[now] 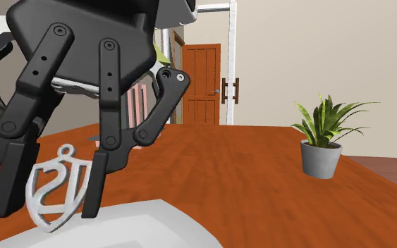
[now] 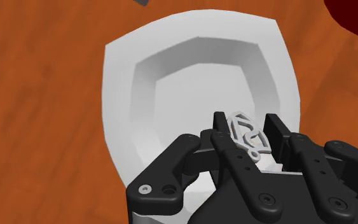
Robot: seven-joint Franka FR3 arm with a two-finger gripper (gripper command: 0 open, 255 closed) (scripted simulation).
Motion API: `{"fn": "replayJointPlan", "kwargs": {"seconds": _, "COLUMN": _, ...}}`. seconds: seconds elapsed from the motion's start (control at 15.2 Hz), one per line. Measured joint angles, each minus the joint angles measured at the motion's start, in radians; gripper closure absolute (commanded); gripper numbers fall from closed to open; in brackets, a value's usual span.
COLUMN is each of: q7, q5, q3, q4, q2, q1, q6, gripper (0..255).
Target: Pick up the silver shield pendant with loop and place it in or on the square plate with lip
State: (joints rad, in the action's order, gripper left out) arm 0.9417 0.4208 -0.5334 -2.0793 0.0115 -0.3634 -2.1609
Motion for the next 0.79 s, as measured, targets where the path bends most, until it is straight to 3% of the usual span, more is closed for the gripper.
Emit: {"fn": "replayJointPlan", "kwargs": {"seconds": 0.79, "q7": -0.028, "q5": -0.001, "q3": -0.010, "q4": -0.082, "q2": 0.073, "q1": -0.014, "q6": -0.148, "gripper": 255}}
